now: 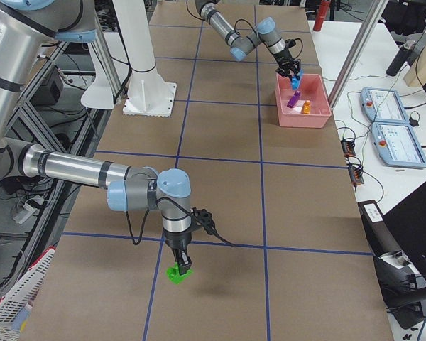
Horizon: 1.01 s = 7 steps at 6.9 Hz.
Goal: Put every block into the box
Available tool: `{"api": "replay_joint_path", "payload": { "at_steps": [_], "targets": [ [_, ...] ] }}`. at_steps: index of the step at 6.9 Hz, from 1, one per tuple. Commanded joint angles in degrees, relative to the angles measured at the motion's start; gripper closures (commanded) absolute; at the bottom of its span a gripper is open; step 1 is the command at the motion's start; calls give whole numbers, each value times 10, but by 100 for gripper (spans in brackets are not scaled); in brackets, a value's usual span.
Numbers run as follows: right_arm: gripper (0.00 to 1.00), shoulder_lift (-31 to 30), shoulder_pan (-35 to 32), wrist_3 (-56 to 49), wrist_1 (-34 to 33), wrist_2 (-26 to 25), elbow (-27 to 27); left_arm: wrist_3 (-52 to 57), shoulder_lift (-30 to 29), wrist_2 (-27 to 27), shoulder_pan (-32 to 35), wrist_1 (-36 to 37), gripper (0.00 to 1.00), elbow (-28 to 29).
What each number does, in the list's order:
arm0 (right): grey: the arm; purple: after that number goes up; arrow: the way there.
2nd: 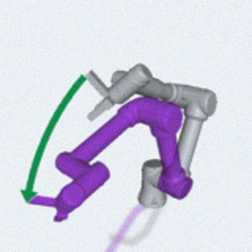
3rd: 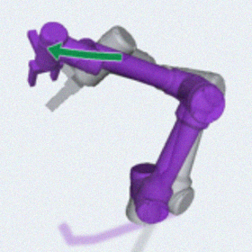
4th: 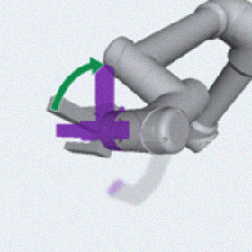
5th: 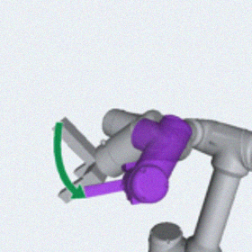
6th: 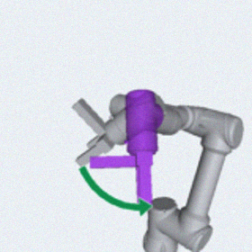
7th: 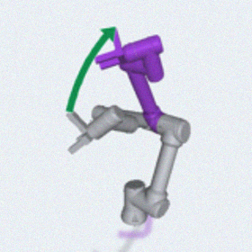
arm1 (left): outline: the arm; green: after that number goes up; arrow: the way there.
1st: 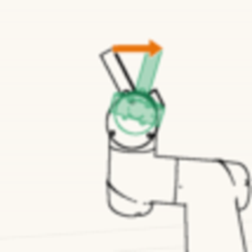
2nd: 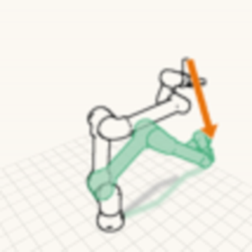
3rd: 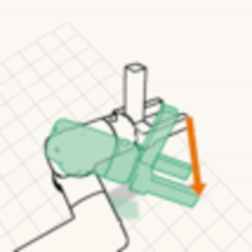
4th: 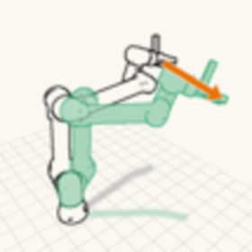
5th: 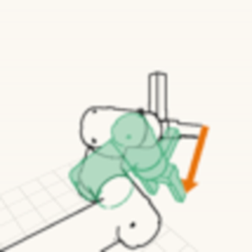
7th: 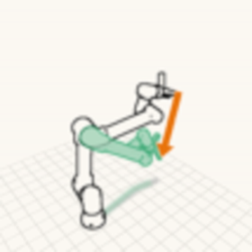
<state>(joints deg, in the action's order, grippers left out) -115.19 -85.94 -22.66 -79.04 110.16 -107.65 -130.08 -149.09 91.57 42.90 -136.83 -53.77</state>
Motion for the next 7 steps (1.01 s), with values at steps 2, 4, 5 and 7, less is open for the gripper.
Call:
{"api": "replay_joint_path", "payload": {
  "at_steps": [2,4,5,7],
  "targets": [
    [100,51,-4,6,-15,37,-1,10,-2,5,-4,1,0,-10],
    [100,110,-12,9,-26,85,-1,10,-2,60,28,15,0,-19],
    [100,150,-12,29,-28,109,-1,15,1,106,48,72,0,-49],
    [100,233,-8,144,-29,150,0,134,39,134,74,203,0,-136]
  ]
}}
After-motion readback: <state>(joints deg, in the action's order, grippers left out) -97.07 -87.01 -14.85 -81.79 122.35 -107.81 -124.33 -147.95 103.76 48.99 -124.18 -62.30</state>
